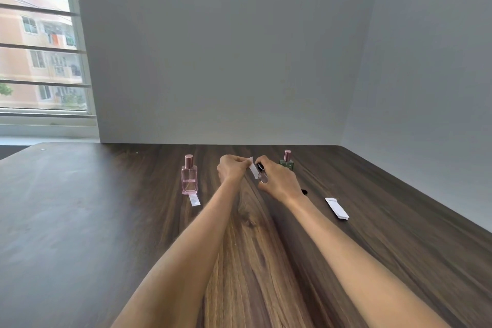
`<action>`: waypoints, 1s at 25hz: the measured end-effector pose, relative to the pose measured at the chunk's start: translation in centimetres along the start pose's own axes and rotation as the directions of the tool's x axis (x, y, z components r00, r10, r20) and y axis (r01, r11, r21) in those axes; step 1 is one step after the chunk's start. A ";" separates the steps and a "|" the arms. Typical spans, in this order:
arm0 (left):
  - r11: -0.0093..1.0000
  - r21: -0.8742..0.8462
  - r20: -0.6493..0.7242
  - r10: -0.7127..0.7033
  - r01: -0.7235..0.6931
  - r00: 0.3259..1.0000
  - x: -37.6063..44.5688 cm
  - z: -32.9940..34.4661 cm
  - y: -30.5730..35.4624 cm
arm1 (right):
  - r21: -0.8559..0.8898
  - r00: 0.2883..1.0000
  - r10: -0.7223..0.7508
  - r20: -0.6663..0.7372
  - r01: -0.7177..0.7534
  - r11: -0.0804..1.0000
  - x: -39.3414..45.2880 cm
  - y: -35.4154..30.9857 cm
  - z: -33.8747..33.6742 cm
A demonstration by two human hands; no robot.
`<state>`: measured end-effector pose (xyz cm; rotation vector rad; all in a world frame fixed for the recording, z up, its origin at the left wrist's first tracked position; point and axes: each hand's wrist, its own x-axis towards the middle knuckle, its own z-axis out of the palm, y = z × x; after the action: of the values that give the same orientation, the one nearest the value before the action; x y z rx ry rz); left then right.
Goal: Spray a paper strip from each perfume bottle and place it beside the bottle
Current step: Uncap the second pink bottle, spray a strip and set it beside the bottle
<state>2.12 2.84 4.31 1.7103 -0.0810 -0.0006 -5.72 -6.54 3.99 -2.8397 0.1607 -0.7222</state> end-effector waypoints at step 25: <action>1.000 -0.002 0.020 -0.020 0.020 1.000 -0.3 -0.4 -0.3 | -0.124 0.999 0.003 0.032 0.001 0.992 -0.2 -0.2 -0.8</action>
<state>1.90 3.32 4.09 1.7088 -0.0787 -0.0320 -6.31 -6.46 4.65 -2.9664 0.2086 -0.6890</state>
